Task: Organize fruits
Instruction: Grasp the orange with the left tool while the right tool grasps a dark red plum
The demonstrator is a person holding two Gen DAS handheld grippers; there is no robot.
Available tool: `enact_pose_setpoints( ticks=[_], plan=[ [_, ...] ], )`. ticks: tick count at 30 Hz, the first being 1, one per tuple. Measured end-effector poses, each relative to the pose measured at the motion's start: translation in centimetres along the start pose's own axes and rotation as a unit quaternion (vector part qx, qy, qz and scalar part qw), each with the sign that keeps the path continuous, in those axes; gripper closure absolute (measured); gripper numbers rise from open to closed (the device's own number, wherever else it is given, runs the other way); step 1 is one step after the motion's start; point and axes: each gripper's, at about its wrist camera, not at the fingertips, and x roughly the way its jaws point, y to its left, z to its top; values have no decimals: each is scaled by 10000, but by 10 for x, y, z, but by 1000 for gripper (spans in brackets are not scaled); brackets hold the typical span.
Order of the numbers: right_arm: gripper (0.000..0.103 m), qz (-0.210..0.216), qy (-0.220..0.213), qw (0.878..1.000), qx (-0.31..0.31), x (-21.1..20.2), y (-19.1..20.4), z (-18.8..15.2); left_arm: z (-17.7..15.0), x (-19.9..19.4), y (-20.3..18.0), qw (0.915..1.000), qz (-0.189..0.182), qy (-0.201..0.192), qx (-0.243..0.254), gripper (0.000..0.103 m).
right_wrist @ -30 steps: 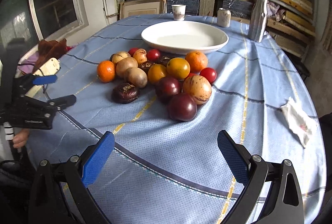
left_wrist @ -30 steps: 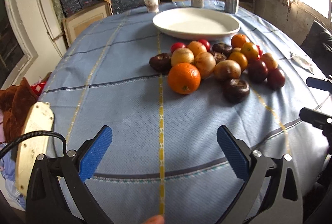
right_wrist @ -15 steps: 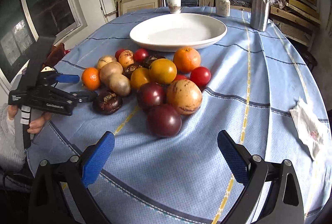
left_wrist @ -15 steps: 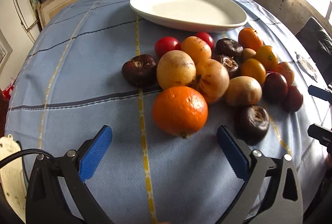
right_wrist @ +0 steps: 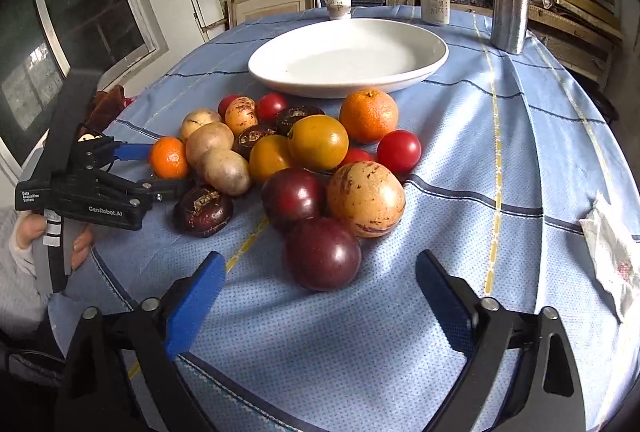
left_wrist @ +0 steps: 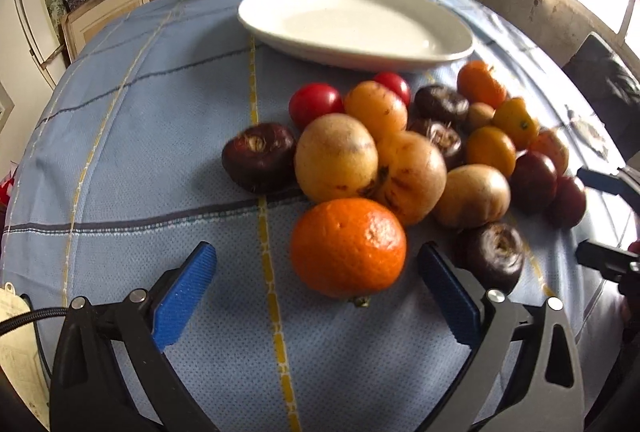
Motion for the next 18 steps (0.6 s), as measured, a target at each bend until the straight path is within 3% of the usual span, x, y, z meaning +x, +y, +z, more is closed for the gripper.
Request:
enact_pose_setpoints(
  ticks=[2,5,6,7,9,13,18],
  plan=[
    [34,138,138,9998,30,6,0,0,2,-9,0,9997,-97,-238,47,4],
    [37,155,194,9997,18,10,2,1,1,-14,-8,9981,132,-478,355,5],
    [38,175,191,9997,17,10,3,1,0,-14,-10,9978,114,-501,412,14],
    [43,182,195,9996,14,10,3,1,1,-14,-11,9978,-8,-483,457,39],
    [49,140,189,9997,41,10,3,1,1,-12,-12,9979,-265,-408,432,50],
    [59,123,164,9997,114,10,-2,1,1,-13,-11,9976,-340,-447,396,55],
    [62,189,126,9996,163,8,-5,-1,-7,-19,-14,9975,-306,-488,419,57]
  ],
)
